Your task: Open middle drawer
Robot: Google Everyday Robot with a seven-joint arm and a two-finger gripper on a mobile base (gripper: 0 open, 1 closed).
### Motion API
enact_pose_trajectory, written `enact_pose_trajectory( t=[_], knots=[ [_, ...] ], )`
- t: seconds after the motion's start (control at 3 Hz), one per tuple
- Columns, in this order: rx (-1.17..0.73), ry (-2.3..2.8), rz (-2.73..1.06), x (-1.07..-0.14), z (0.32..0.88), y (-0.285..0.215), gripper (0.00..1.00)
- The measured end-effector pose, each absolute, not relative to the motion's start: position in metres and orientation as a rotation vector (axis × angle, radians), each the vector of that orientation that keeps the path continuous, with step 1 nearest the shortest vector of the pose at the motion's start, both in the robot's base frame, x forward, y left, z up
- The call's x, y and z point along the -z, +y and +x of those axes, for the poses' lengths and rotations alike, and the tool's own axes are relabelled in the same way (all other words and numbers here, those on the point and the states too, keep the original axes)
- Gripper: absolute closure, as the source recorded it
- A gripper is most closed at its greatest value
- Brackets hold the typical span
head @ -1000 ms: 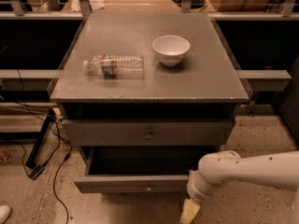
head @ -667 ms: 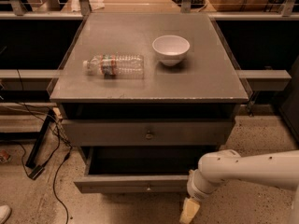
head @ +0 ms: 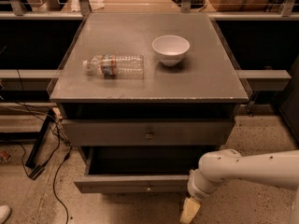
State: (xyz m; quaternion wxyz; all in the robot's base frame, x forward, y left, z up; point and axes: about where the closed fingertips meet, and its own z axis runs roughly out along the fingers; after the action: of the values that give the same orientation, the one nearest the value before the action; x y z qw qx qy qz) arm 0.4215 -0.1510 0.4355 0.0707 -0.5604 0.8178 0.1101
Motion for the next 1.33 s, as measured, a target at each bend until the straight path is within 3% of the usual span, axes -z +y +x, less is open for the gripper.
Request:
enact_pose_trajectory(
  t=[0.33,1.0,1.33],
  knots=[
    [-0.331,2.460,-1.685,-0.435,0.422,-0.151,0.00],
    [-0.242,2.268,-1.679,-0.473,0.490,-0.120,0.00],
    [-0.249,2.273,-1.683,-0.470,0.490,-0.120,0.00]
  ],
)
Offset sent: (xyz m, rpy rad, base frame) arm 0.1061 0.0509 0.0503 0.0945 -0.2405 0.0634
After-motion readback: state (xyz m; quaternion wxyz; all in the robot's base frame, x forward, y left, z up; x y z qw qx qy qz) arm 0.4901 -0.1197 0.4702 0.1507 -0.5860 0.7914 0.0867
